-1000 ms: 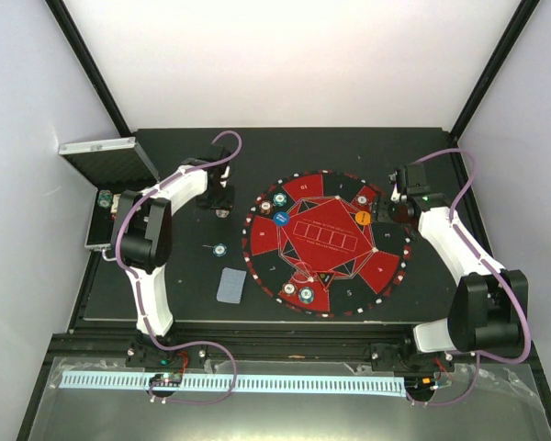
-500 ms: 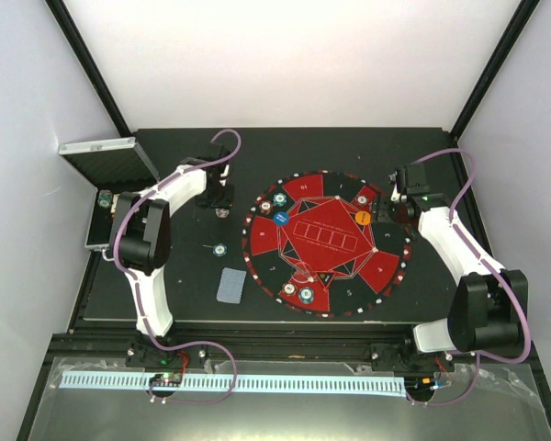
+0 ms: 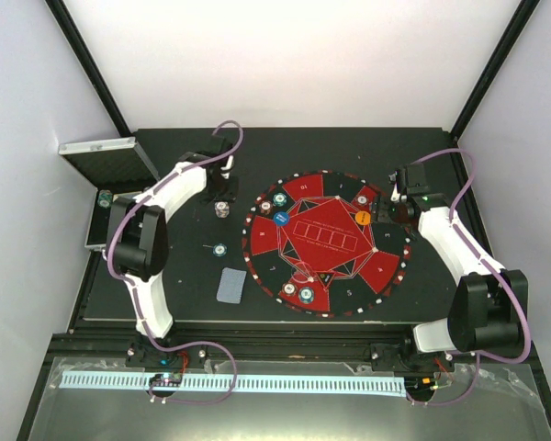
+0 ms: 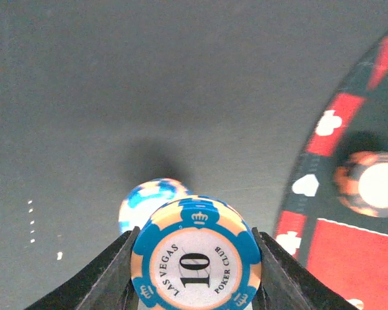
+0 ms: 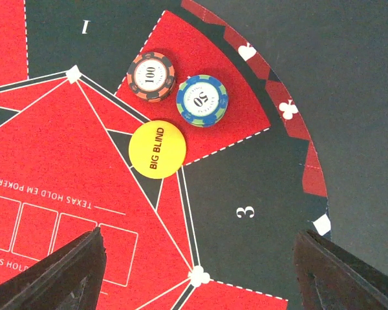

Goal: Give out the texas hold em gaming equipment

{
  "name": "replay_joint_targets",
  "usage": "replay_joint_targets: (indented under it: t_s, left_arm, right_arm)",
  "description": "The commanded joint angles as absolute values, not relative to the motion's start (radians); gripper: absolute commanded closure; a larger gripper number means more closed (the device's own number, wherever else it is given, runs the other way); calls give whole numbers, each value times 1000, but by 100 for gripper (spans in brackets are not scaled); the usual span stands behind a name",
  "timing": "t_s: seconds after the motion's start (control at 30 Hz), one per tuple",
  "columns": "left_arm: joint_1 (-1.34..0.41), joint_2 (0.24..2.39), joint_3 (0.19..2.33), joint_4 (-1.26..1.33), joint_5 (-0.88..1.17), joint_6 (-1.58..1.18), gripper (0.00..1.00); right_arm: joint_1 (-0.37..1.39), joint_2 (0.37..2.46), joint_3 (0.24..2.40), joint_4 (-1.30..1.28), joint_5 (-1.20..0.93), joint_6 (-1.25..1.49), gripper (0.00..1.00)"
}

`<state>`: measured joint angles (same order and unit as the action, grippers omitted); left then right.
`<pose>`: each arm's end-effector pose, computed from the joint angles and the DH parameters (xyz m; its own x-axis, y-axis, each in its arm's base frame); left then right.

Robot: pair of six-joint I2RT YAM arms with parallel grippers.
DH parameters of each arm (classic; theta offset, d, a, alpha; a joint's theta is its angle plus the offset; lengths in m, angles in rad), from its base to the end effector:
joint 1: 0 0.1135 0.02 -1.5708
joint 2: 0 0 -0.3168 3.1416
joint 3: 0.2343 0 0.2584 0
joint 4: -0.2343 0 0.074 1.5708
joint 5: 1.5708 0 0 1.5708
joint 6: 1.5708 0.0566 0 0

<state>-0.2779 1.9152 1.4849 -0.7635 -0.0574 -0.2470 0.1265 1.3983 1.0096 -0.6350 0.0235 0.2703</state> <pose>0.4129 -0.1144 0.2400 -0.9290 0.0112 -0.3700 0.0273 0.9989 -0.0383 0.2867 0.0351 0.2743 -0.8469 0.1614 -0.5067 0.1164 0.9860 0.1196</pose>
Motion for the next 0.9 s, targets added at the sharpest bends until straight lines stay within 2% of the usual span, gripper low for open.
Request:
replay_joint_targets:
  t_s: [0.0,0.33,0.87]
  left_arm:
    - [-354,1926,1611,-776,-18,-238,62]
    - [-441,2121,1837,-819,6,-243,62]
    - [-442,2336,2051,-855,1,-225,62]
  right_arm:
    - [122,1393,1034,-637,26,268,20]
    - [123,1391,1035,-639,27,265,20]
    - [123,1418,1037,-635,23,262,20]
